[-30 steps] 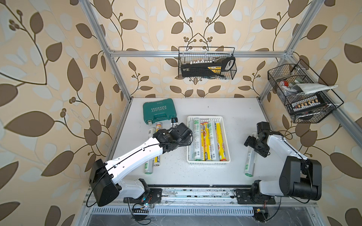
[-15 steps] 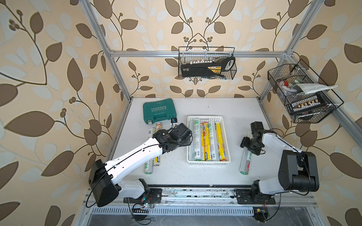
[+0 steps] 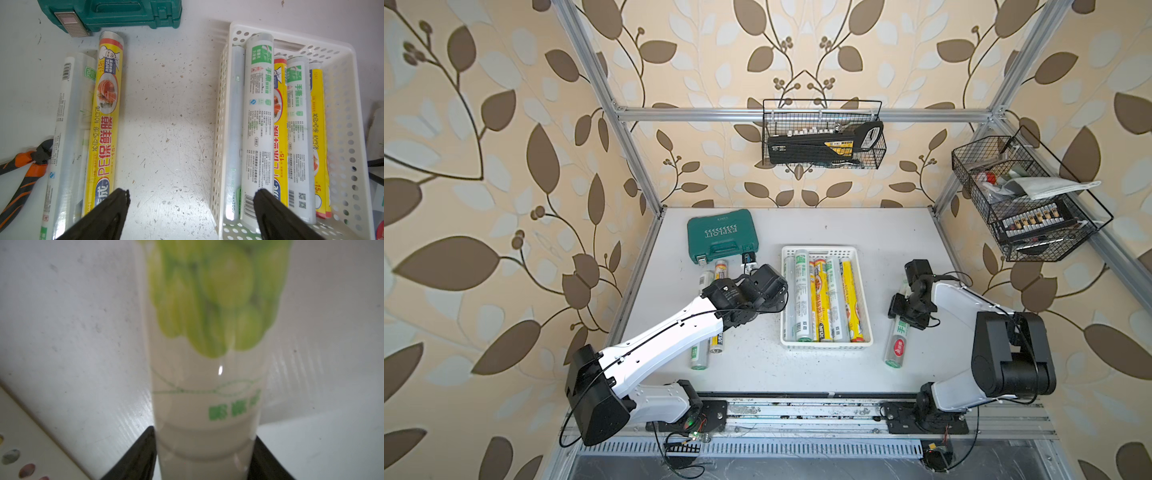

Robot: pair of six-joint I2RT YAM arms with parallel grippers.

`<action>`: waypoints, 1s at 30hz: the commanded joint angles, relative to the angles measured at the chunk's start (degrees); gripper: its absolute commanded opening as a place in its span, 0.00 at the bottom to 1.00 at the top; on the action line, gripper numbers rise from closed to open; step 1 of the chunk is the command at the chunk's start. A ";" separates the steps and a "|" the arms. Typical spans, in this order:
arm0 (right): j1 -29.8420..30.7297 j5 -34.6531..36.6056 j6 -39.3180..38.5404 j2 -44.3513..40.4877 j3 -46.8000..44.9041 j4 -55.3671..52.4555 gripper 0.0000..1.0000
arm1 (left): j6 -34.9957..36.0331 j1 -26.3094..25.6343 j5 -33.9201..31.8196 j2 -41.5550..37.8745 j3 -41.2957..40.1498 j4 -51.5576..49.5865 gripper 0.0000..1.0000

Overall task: Put the plastic wrap into the basket
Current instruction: Pick up the plastic wrap from the center of the board.

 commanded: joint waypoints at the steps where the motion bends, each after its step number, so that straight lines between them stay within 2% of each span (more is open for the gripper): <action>1: 0.92 -0.55 -0.83 1.11 1.60 -0.41 0.60 | -0.41 -0.28 -1.25 -0.90 0.60 -0.53 0.99; 15: 2.12 -1.16 -0.98 -0.91 2.72 -2.59 0.34 | 0.36 -0.31 -1.82 0.53 2.50 -1.32 0.99; 25: 4.61 0.30 -0.79 -7.61 8.92 -12.20 0.31 | 0.42 -0.22 -2.78 -0.90 2.09 -1.47 0.99; 30: 8.55 -0.79 1.19 -12.25 14.39 -17.23 0.30 | 0.49 -0.22 -2.82 -1.13 1.81 -1.36 0.99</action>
